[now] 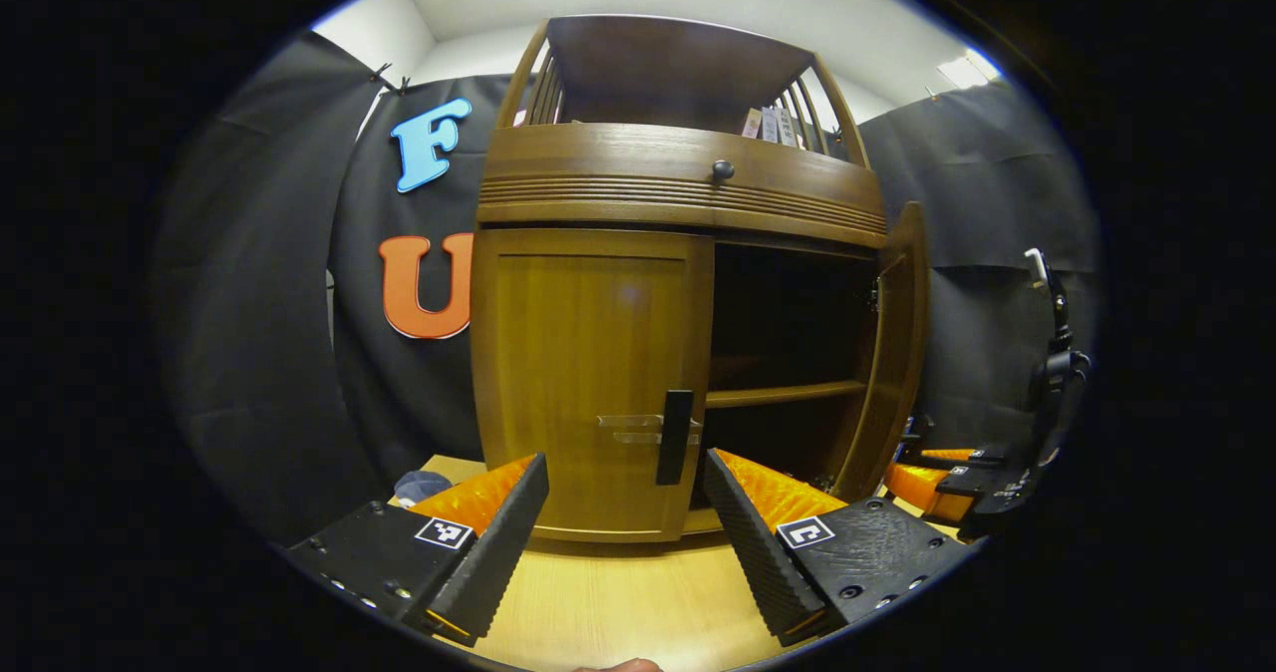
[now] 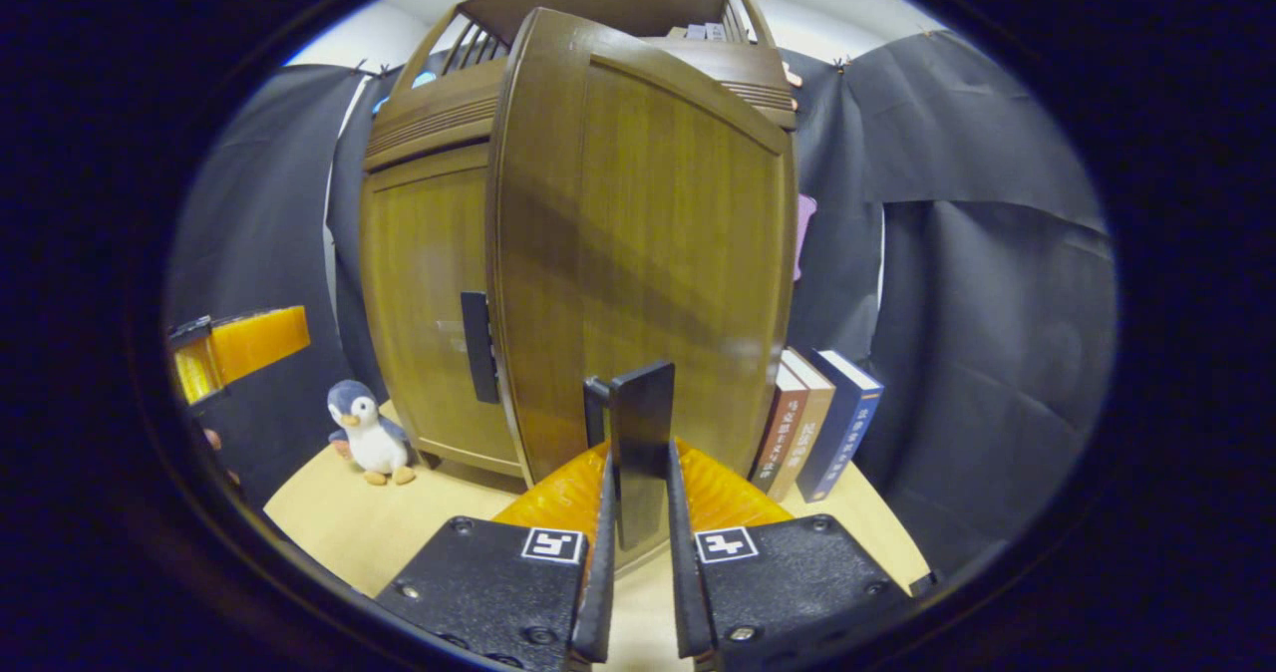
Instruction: Open the right door of the double-door shoe cabinet with the right hand, and open the left door with the left hand.
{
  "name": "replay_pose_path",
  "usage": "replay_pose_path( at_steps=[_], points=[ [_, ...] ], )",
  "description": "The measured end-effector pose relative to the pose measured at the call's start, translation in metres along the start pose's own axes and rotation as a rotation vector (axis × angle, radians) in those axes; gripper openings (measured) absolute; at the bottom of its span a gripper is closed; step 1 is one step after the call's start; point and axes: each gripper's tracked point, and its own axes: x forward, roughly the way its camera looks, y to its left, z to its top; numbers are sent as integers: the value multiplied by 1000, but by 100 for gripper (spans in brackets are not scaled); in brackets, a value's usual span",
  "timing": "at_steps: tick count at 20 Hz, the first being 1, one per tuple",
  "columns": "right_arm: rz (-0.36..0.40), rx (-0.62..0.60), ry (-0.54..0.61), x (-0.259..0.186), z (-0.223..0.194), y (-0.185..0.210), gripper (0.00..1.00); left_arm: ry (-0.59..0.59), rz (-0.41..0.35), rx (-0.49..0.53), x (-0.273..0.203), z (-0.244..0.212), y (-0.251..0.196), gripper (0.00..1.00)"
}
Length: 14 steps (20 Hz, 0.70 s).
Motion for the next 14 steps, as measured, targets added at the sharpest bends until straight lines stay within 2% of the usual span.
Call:
replay_pose_path(
  at_steps=[4,9,11,14],
  points=[
    [-78,22,42,-17,-16,-33,24,5,-25,5,7,-3,-13,95],
    [-133,70,46,-32,-19,-62,18,23,-61,7,12,-8,-33,95],
    [-153,84,60,-36,-23,-71,11,21,-73,9,11,-7,-40,95],
    [-190,96,62,-40,-23,-88,9,24,-88,11,11,-6,-50,95]
  ],
)
